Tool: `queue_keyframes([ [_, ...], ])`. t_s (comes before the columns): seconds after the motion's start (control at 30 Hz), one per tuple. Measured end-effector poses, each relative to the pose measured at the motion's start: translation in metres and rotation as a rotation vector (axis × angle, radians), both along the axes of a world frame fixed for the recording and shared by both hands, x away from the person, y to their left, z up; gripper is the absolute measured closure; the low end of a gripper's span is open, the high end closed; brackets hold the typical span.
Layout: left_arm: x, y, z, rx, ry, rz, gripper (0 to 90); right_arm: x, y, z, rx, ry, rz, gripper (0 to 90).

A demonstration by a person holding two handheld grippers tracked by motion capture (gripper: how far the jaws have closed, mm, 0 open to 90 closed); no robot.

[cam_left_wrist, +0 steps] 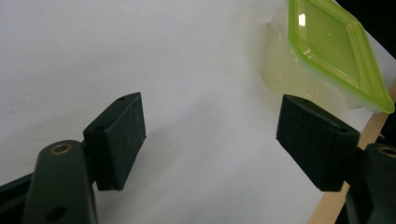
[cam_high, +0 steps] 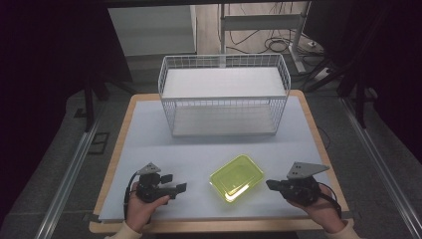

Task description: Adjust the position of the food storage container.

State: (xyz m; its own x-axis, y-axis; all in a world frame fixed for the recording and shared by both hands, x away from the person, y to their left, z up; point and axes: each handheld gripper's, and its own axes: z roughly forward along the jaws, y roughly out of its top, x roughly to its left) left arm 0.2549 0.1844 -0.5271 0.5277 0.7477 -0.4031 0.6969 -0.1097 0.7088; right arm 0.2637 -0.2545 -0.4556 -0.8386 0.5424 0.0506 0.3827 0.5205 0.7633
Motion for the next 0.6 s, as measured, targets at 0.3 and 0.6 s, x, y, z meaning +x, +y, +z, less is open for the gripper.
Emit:
queue_keyframes([
  [0.3,0.0,0.001,0.001,-0.001,-0.002,0.002,23.4,-0.006,0.035,-0.011,-0.038,0.053,0.123,89.3],
  [0.6,-0.001,0.001,0.002,-0.004,-0.004,0.001,23.4,-0.013,0.066,-0.027,-0.107,0.095,0.216,89.3],
])
